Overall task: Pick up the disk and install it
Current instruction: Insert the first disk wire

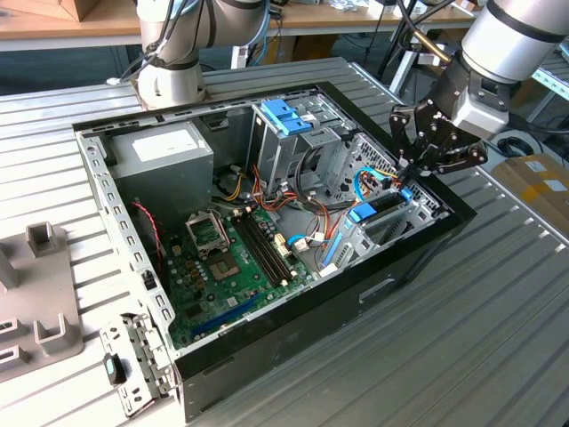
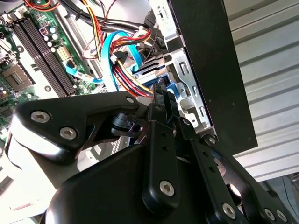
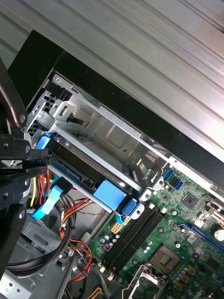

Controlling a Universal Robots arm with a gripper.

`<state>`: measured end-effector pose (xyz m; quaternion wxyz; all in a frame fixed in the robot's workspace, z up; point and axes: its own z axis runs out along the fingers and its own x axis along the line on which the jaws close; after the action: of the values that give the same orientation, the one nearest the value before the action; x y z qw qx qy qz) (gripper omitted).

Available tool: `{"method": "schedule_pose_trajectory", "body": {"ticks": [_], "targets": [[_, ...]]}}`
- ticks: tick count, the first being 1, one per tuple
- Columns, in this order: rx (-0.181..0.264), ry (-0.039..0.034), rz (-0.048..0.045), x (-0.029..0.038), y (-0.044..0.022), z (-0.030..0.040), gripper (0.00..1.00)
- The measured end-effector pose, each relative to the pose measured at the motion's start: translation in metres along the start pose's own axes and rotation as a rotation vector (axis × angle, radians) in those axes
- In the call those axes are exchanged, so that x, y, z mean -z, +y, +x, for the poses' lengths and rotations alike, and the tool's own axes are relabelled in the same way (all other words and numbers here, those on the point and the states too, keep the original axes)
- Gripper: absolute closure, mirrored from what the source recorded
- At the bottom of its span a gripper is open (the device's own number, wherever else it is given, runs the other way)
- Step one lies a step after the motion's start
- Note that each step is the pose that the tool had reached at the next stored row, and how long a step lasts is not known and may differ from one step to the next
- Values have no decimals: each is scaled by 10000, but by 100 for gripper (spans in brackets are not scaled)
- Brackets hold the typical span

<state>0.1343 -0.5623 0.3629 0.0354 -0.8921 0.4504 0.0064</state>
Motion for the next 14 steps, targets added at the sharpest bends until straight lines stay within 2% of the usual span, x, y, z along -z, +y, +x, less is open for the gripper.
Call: {"method": "schedule_pose_trajectory", "body": {"ticks": [14], "targets": [[-290,17,12,0,0,0,83]]}}
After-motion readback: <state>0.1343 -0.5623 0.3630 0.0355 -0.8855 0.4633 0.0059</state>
